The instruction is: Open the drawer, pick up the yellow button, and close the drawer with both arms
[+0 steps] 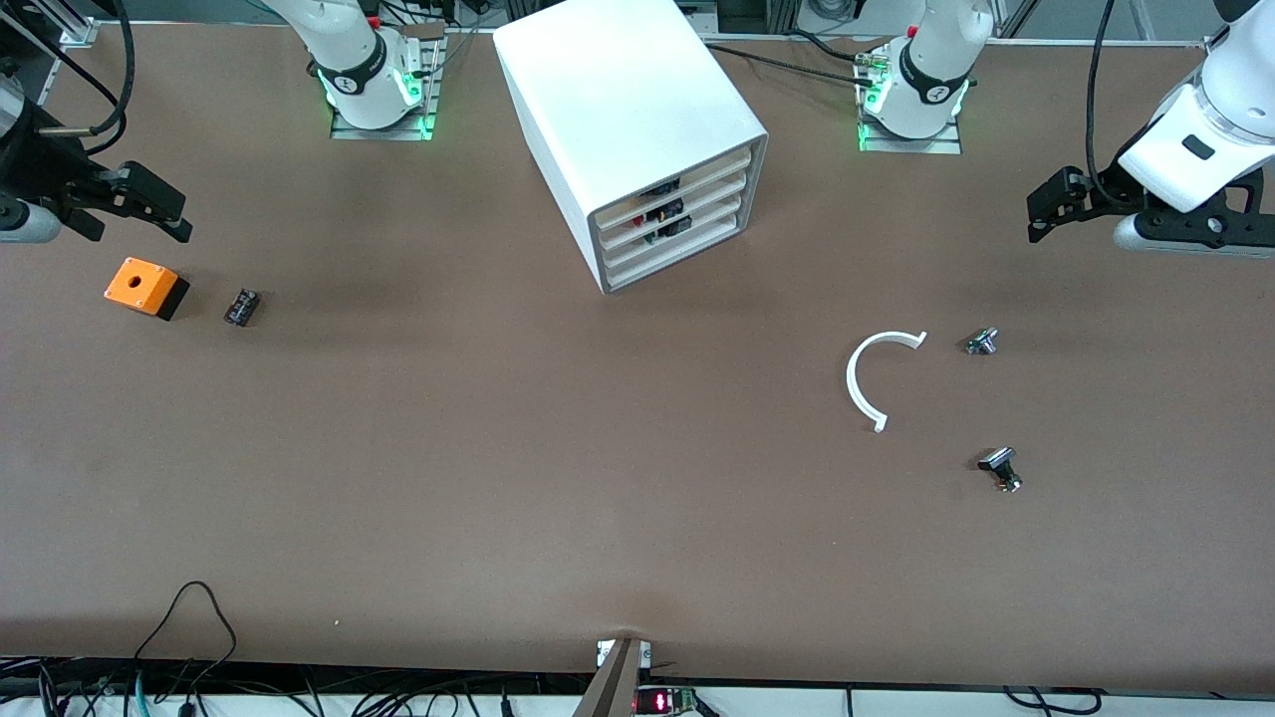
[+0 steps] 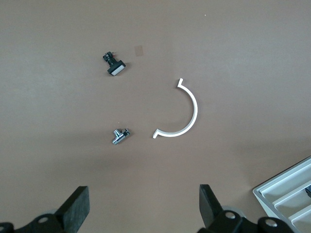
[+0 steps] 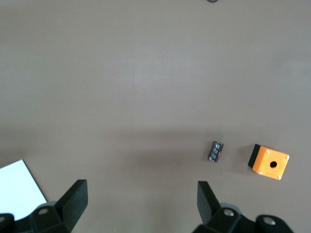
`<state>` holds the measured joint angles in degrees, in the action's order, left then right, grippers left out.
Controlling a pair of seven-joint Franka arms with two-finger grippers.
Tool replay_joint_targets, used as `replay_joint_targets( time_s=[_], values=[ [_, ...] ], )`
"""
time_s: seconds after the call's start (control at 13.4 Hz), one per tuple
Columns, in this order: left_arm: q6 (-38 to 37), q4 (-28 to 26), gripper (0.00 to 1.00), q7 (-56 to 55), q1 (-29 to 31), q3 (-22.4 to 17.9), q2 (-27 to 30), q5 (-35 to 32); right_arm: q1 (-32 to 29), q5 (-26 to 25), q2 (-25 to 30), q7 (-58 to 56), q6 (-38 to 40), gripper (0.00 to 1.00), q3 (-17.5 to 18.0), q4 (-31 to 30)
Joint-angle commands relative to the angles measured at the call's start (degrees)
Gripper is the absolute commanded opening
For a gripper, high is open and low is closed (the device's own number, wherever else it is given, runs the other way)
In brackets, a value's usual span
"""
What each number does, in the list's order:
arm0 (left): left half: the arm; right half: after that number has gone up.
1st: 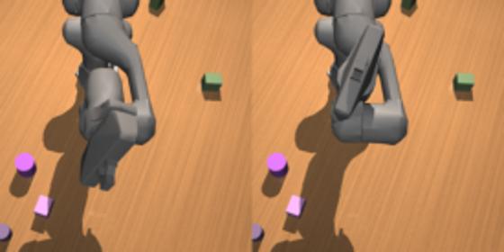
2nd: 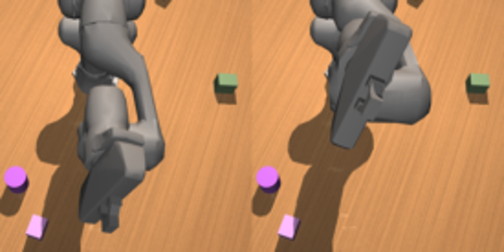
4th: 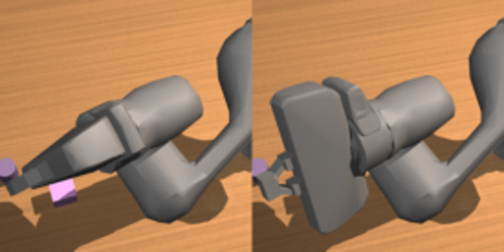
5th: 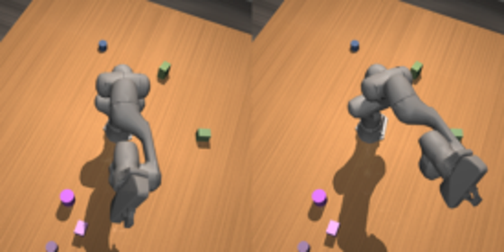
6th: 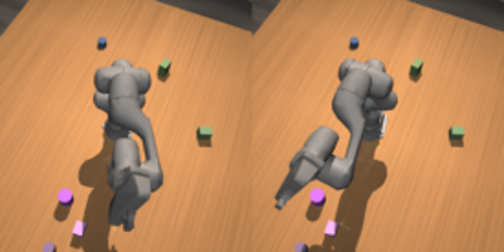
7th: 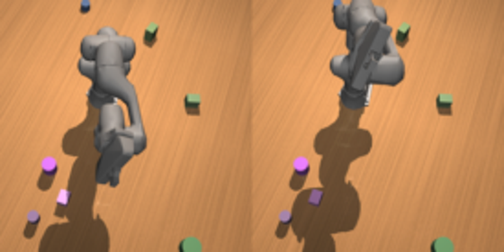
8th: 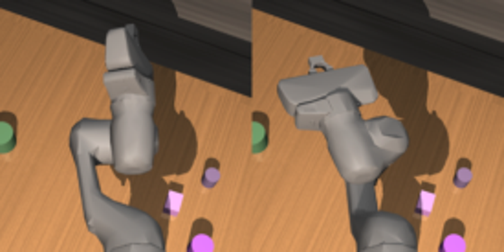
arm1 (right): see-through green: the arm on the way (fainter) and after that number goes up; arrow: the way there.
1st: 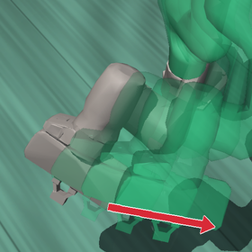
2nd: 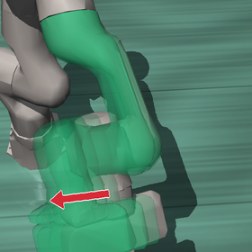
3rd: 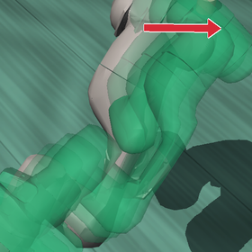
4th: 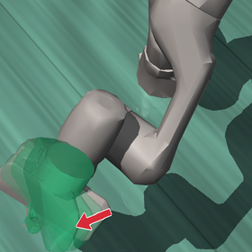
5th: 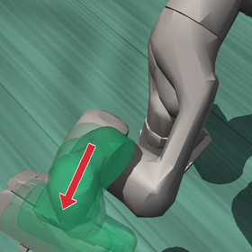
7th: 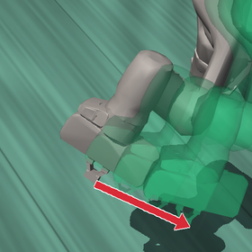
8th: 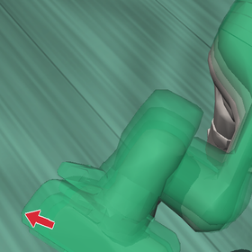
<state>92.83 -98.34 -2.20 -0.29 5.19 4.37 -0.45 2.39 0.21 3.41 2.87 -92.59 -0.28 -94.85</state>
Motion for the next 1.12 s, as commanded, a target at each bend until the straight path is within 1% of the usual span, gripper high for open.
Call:
replay_joint_targets(
  time_s=[0.0,0.15,0.3,0.45,0.67,0.82,1.05],
  values=[
    [-1.78,1.92,0.99,-0.35,0.11,-0.01,-0.77,0.8,-0.29,0.14,-0.51,-1.63,2.33,1.0,0.46,1.86],
    [-1.69,2.01,0.99,-0.35,-0.33,0.08,-0.85,0.89,-0.02,0.49,-0.69,-3.83,2.77,1.0,0.55,1.78],
    [-2.13,2.53,0.99,-0.35,-0.59,0.34,-1.12,0.89,-0.11,0.76,-1.65,-8.56,2.85,1.0,0.37,1.69],
    [-5.36,3.41,0.99,0.0,-0.51,2.1,-1.12,0.98,-0.28,0.76,-2.53,-8.58,2.16,1.0,0.2,1.25],
    [-10.73,4.03,0.99,0.44,-0.51,4.47,-1.2,5.71,-0.11,0.85,-6.3,-3.34,1.02,1.0,0.28,1.42],
    [-12.14,3.94,0.99,0.27,-0.59,5.96,-2.6,10.97,1.38,0.76,-8.41,1.42,-0.83,1.0,0.55,1.42],
    [-18.46,3.94,0.99,0.7,-0.68,7.2,-4.71,18.89,3.49,1.02,-11.4,5.73,-3.81,1.0,0.55,1.42]
  ],
)
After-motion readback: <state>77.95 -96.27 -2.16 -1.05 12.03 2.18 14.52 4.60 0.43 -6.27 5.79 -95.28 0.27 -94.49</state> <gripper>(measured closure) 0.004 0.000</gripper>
